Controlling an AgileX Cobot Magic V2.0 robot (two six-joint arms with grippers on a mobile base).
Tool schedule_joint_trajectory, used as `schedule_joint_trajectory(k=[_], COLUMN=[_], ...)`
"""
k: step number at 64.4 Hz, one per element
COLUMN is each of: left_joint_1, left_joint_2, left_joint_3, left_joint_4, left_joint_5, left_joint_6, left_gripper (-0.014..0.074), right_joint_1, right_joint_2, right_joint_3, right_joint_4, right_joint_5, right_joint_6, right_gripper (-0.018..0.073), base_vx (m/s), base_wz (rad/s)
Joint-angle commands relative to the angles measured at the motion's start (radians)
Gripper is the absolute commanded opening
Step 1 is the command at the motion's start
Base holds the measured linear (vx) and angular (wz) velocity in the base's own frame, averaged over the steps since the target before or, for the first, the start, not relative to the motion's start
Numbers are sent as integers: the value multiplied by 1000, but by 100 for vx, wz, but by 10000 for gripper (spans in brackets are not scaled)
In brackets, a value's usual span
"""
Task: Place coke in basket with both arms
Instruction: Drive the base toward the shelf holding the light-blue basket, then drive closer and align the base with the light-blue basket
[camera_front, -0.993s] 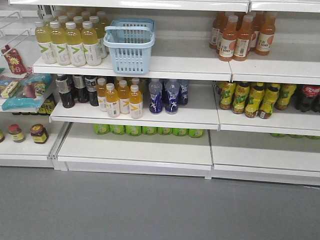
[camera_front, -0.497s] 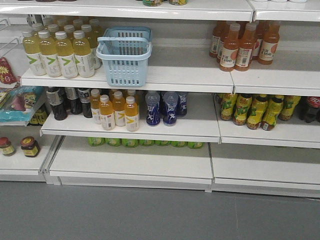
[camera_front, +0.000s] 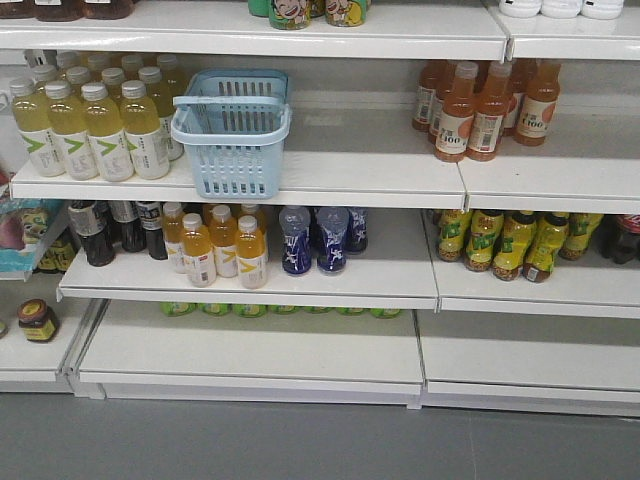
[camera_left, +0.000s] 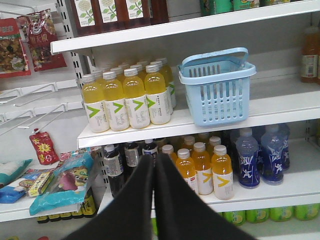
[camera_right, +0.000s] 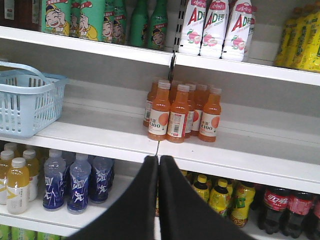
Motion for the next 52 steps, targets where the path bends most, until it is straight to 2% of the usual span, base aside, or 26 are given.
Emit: schedule_joint_trajectory(k=[1, 52], left_joint_1=[-6, -6], left_joint_2=[24, 24], left_joint_3=[9, 9], left_joint_4=[-9, -9], left_joint_5=[-64, -64], left_joint_6=[-9, -9], left_gripper=[-6, -6], right_joint_1=[-3, -3], right_joint_2=[-18, -18], right_joint_3=[11, 11], right_joint_4=[-2, -2], right_joint_5=[-75, -75], right_joint_6=[-6, -6], right_gripper=[-2, -2], base_vx=[14, 12], base_wz=[-1, 0])
